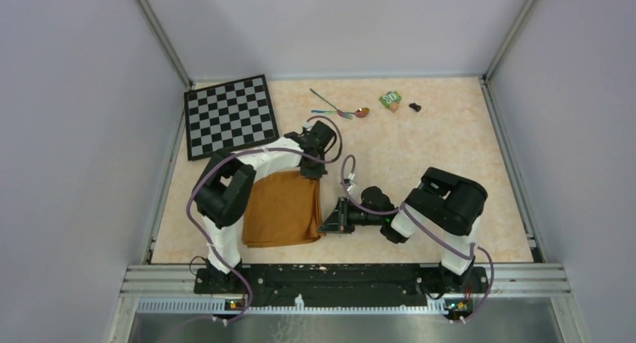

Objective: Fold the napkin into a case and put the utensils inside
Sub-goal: Turn over the upper triangle folded napkin at the center of the board, then smooth out the lower triangle-folded napkin at the center of the board.

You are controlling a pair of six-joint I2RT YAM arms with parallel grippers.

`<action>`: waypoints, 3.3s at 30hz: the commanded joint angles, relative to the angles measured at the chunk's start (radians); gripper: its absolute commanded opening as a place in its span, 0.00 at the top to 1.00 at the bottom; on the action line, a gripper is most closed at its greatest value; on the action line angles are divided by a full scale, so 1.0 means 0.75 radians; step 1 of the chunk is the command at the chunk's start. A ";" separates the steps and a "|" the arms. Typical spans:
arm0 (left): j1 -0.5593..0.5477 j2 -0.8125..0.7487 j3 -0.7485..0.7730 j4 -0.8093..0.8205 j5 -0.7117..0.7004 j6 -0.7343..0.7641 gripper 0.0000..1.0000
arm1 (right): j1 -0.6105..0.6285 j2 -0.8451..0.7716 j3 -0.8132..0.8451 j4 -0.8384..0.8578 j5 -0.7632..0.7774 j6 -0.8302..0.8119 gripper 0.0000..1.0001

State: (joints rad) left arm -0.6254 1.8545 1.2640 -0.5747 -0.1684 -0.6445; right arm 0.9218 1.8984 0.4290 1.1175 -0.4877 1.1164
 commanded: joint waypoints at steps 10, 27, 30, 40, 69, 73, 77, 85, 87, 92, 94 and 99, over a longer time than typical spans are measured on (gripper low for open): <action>-0.165 0.141 0.394 0.129 0.205 -0.038 0.34 | -0.142 -0.866 -0.138 -1.256 0.237 -0.349 0.54; -0.531 -0.573 -0.351 -0.043 0.144 -0.163 0.32 | -0.385 -0.599 -0.051 -0.890 -0.266 -0.383 0.54; -0.599 -0.494 -0.333 -0.097 0.064 -0.197 0.39 | -0.368 -0.543 -0.055 -0.818 -0.237 -0.341 0.55; -0.668 -0.353 -0.324 -0.168 -0.026 -0.258 0.51 | -0.328 -0.370 -0.042 -0.631 -0.261 -0.277 0.67; -0.732 -0.324 -0.296 -0.083 0.005 -0.312 1.00 | -0.258 -0.225 -0.034 -0.467 -0.180 -0.183 1.00; -0.742 -0.331 -0.281 -0.091 0.008 -0.319 1.00 | -0.258 -0.222 -0.034 -0.467 -0.178 -0.183 1.00; -0.751 -0.323 -0.261 -0.100 0.007 -0.323 1.00 | -0.259 -0.220 -0.036 -0.467 -0.182 -0.185 1.00; -0.756 -0.291 -0.263 -0.085 0.035 -0.321 0.94 | -0.257 -0.248 -0.070 -0.456 -0.184 -0.169 1.00; -0.758 -0.287 -0.271 -0.080 0.048 -0.324 0.86 | -0.259 -0.278 -0.082 -0.485 -0.179 -0.170 0.91; -0.757 -0.414 -0.304 -0.073 0.028 -0.327 0.61 | -0.289 -0.410 -0.090 -0.676 -0.137 -0.274 0.66; -0.748 -0.488 -0.313 -0.069 0.025 -0.328 0.55 | -0.325 -0.455 -0.059 -0.791 -0.114 -0.338 0.60; -0.642 -0.701 -0.387 -0.021 0.065 -0.302 0.39 | -0.405 -0.509 0.077 -1.036 -0.009 -0.495 0.48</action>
State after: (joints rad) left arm -1.1671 1.4715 1.0100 -0.6434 -0.1337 -0.8852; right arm 0.6525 1.5509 0.3859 0.5072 -0.5907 0.8848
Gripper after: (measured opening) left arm 0.563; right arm 0.496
